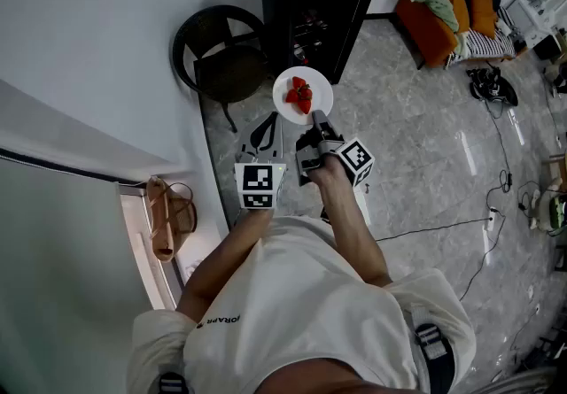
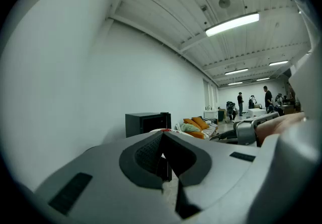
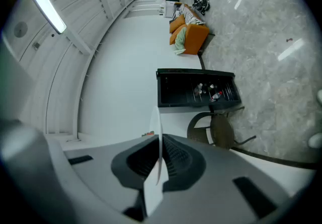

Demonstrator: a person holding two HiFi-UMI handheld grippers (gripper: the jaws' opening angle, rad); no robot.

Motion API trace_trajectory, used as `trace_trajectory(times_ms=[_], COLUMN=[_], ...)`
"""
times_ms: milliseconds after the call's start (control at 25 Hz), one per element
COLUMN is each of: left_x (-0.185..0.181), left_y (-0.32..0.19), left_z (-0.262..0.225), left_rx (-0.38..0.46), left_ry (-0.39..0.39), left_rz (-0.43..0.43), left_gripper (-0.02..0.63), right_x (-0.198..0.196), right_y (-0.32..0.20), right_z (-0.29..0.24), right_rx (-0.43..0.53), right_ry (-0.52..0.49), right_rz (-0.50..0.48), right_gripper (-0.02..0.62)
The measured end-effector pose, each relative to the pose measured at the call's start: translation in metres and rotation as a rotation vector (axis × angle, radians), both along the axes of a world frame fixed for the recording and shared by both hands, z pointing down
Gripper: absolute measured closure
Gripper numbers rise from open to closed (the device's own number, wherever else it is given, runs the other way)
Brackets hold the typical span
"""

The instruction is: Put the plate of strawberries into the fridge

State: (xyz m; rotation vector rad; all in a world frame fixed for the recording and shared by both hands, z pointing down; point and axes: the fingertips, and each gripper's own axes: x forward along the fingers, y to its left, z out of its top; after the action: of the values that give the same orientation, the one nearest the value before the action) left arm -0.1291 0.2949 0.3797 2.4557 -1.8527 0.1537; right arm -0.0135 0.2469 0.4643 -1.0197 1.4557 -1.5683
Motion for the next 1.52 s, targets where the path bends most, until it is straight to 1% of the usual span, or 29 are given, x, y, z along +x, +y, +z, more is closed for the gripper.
trace_trajectory(times_ms=[360, 600, 920, 1160, 1320, 1520], left_x=[0.002, 0.003, 0.003, 0.035, 0.044, 0.057], left_y=[0.002, 0.000, -0.003, 0.009, 0.013, 0.015], left_z=[-0.004, -0.002, 0.003, -0.002, -0.003, -0.004], left_rx=[0.008, 0.005, 0.000, 0.004, 0.010, 0.007], left_ry=[0.005, 0.003, 0.008, -0.003, -0.011, -0.003], left_rz=[0.010, 0.008, 0.008, -0.011, -0.035, -0.061], left_gripper=[0.604, 0.604, 0.604, 0.604, 0.604, 0.604], right_x=[0.001, 0.001, 0.002, 0.032, 0.040, 0.055], right_y=[0.002, 0.002, 0.000, 0.011, 0.012, 0.013], right_z=[-0.004, -0.001, 0.004, 0.002, 0.001, -0.003], right_rx=[0.012, 0.005, -0.011, -0.012, -0.008, 0.007], right_ry=[0.005, -0.009, 0.000, -0.003, -0.012, -0.015], right_rz=[0.001, 0.001, 0.004, -0.015, -0.031, -0.045], right_gripper=[0.574, 0.575, 0.575, 0.575, 0.575, 0.575])
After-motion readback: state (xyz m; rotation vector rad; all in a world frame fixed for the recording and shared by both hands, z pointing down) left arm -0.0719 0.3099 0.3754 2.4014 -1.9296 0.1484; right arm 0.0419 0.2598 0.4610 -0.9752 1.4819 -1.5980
